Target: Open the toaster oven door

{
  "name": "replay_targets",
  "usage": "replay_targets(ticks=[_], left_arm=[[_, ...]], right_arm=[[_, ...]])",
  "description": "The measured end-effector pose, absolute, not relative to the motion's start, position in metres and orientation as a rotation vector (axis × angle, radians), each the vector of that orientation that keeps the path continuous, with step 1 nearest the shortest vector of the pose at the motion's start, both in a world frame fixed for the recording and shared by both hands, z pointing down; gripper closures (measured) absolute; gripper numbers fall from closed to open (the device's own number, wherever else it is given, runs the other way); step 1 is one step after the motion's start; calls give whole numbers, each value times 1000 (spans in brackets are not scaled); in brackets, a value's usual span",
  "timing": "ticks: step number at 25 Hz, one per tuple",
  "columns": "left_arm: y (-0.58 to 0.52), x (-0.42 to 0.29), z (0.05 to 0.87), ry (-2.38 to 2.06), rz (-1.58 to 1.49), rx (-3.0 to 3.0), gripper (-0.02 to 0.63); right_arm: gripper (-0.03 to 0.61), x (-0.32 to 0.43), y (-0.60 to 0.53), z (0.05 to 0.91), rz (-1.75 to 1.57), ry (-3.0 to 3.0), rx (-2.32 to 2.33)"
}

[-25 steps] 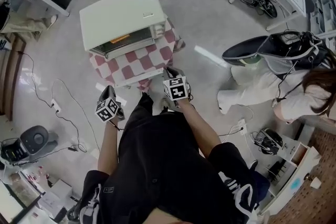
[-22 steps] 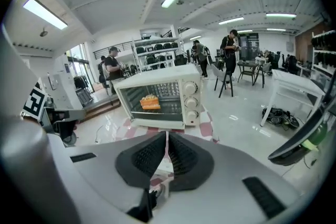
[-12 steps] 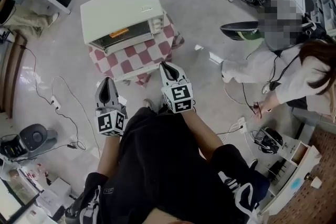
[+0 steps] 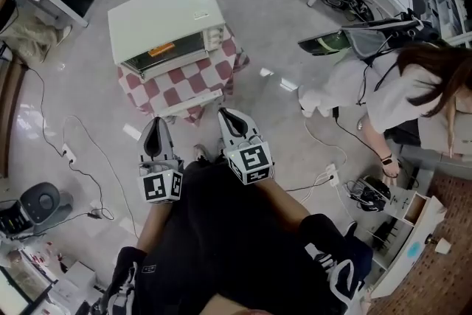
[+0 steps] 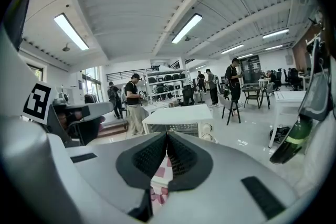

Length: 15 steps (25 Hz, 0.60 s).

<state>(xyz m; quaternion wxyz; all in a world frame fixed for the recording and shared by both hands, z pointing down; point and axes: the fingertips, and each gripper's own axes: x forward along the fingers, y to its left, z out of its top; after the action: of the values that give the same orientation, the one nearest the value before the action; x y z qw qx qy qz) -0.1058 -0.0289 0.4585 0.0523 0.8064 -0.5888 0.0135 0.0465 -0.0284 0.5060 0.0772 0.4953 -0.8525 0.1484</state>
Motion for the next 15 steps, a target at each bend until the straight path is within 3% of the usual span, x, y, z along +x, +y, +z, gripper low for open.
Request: replay_targets(ticks=[15], left_arm=[[-22,-107,461,-1746,51,2466,604]], right_arm=[[551,34,-15,492,344,-2571,1512]])
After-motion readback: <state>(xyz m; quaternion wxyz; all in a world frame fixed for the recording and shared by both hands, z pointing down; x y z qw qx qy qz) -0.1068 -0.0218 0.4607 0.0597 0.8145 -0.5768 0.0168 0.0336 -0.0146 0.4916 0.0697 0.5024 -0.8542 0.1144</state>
